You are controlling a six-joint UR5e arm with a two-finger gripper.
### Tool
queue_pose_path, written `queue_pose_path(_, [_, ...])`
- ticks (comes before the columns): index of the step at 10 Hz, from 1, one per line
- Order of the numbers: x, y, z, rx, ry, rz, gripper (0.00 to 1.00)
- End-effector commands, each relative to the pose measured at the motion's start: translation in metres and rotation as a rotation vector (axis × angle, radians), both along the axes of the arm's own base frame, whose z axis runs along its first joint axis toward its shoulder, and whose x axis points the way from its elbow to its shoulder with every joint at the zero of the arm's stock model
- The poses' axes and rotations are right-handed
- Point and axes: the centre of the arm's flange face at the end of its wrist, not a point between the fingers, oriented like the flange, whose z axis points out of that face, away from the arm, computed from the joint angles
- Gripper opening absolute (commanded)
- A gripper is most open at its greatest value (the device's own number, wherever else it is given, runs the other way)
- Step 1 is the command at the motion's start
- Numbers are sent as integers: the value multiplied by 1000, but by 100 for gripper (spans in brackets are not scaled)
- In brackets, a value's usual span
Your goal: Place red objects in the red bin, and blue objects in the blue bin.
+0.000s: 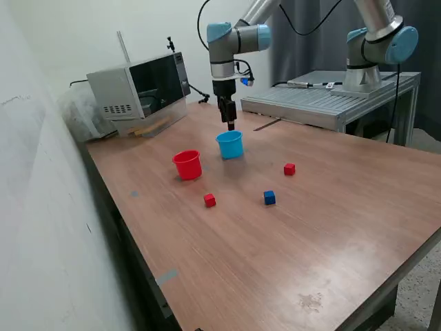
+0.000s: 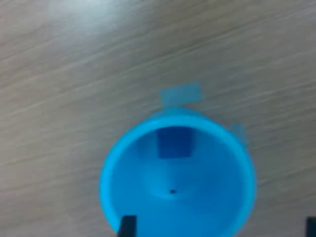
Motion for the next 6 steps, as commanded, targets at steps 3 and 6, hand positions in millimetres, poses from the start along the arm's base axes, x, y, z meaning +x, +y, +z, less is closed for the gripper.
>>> queue_pose_path(3, [45, -157, 127, -19, 104, 195, 100])
queue_pose_path(6, [44, -230, 167, -76, 164, 154, 100])
